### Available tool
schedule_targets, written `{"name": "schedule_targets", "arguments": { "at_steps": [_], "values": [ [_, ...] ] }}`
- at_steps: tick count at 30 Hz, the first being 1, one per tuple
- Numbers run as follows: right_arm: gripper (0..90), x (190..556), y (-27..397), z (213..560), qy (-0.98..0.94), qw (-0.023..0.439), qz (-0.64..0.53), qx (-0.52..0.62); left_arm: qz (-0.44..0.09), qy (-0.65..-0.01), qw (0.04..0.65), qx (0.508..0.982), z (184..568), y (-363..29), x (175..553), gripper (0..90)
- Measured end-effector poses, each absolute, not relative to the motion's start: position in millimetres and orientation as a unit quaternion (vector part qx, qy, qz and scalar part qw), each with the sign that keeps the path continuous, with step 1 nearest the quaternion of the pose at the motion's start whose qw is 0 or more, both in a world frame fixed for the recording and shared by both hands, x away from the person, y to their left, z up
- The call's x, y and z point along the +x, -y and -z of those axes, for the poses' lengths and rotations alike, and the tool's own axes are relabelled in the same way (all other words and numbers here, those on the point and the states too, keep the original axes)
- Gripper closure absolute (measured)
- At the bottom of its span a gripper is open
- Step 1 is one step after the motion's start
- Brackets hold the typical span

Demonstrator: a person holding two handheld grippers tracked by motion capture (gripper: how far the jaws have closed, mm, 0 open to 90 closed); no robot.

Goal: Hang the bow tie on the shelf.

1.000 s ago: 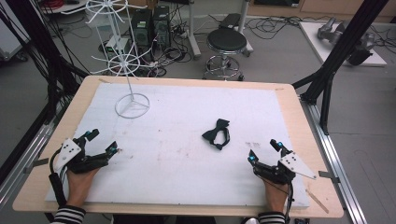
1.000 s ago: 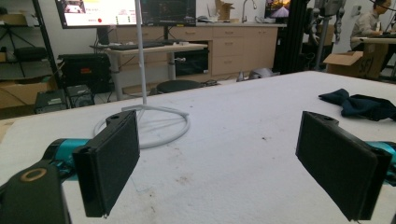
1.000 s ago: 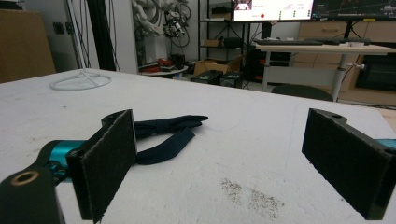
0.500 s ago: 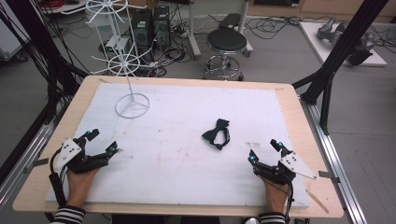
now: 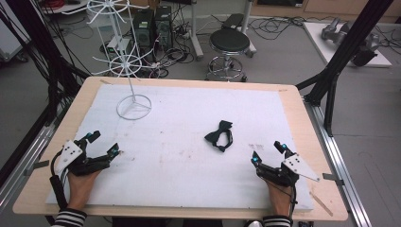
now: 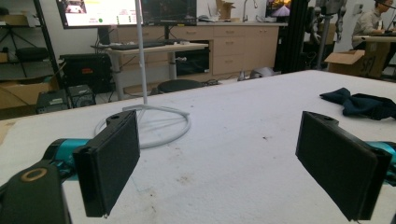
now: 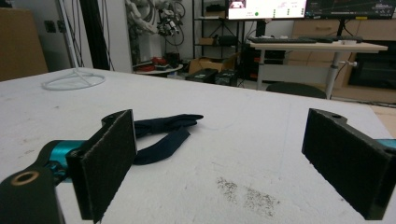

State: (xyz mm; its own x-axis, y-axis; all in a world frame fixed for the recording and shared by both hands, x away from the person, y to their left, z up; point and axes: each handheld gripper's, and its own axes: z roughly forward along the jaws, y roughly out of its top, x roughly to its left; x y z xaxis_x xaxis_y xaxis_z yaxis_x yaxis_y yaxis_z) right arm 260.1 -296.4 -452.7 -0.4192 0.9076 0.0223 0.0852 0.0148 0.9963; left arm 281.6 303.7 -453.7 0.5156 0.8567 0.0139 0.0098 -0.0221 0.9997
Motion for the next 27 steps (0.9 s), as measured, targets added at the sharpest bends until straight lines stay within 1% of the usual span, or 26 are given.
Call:
{"name": "schedule_targets", "arguments": {
  "at_steps": [5, 7, 11, 22, 27],
  "values": [
    [9.3, 264.8, 296.3, 450.9, -0.625, 0.346, -0.563, 0.416, -0.348, -0.349, 0.606, 0.624, 453.6, -304.0, 281.7, 14.0],
    [9.3, 266.7, 296.0, 449.3, -0.625, 0.331, -0.565, 0.425, -0.349, -0.349, 0.606, 0.624, 453.6, -303.7, 281.9, 14.0],
    [9.3, 268.7, 295.9, 444.5, -0.631, 0.329, -0.562, 0.423, -0.349, -0.350, 0.605, 0.624, 453.5, -303.9, 282.0, 14.0],
    [9.3, 286.2, 282.4, 419.3, -0.668, 0.309, -0.532, 0.419, -0.350, -0.351, 0.604, 0.624, 453.5, -303.2, 282.1, 14.1],
    [9.3, 301.8, 271.9, 405.9, -0.698, 0.295, -0.502, 0.418, -0.350, -0.351, 0.604, 0.624, 453.4, -303.1, 282.1, 14.0]
  ]
}}
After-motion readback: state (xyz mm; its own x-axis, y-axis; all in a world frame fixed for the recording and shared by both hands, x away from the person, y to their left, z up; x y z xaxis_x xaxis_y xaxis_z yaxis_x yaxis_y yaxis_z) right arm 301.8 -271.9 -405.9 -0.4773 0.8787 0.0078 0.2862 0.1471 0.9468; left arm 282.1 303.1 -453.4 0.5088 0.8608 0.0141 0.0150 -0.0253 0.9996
